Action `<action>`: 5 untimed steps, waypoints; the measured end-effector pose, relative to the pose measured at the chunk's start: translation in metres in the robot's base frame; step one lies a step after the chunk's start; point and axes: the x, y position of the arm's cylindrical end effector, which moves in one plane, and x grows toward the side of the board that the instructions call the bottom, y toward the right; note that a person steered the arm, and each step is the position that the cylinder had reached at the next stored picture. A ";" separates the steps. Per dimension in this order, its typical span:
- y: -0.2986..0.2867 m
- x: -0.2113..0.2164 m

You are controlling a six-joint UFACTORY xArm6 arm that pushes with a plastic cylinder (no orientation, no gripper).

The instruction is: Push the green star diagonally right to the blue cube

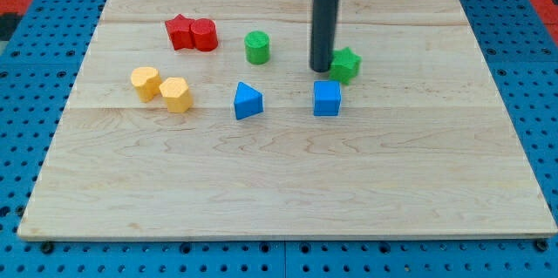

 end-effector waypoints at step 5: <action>0.055 -0.006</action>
